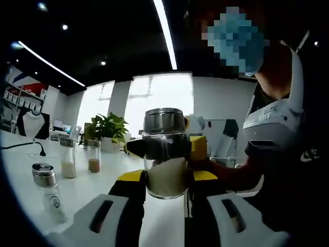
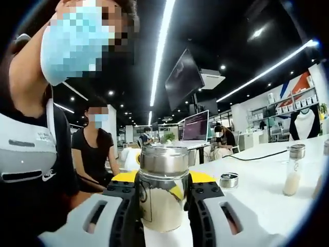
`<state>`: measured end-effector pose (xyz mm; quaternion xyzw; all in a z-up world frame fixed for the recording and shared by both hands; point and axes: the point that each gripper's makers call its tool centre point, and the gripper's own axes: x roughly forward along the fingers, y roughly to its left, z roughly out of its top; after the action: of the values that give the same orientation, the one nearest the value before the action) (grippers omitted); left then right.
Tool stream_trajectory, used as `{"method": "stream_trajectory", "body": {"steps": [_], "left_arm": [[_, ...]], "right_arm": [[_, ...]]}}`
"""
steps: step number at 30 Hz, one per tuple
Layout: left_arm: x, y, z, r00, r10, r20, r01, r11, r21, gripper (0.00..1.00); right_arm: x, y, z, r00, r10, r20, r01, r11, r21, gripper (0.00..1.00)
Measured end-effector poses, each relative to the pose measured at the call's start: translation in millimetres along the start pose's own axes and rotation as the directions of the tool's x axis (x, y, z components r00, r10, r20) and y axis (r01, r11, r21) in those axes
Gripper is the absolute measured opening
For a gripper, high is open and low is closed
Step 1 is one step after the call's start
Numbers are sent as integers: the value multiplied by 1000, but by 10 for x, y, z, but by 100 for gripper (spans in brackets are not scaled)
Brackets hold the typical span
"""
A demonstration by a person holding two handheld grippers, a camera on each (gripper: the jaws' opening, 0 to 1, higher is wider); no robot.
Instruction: Rotate the seasoning bottle until the label or dispensing opening points toward the visible target arrow and the bottle remains upright within the marked orientation range
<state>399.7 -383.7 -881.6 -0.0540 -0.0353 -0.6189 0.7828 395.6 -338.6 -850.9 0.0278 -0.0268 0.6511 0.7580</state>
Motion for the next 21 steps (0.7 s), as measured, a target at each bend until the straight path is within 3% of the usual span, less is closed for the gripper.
{"method": "stream_trajectory", "body": {"steps": [3, 7, 8, 10, 18, 21], "left_arm": [[48, 87, -46, 998, 56, -13, -55, 998, 28, 35], [42, 201, -48, 989, 150, 9, -150, 987, 53, 36], [38, 227, -64, 985, 171, 2, -171, 984, 51, 36], [2, 289, -116, 975, 218, -32, -213, 970, 118, 35], [-57, 341, -154, 967, 246, -68, -232, 959, 160, 34], [-135, 440, -214, 951, 287, -113, -260, 943, 208, 33]], "right_arm": [[42, -98, -53, 997, -73, -30, 70, 994, -81, 33], [58, -228, -62, 993, -118, -9, 118, 992, -41, 33], [55, -266, -77, 992, -129, -10, 129, 991, -30, 33], [51, -336, -130, 989, -147, -30, 147, 989, -17, 33], [50, -368, -187, 987, -148, -69, 146, 989, -38, 33], [22, -430, -253, 980, -165, -110, 160, 986, -50, 33]]}}
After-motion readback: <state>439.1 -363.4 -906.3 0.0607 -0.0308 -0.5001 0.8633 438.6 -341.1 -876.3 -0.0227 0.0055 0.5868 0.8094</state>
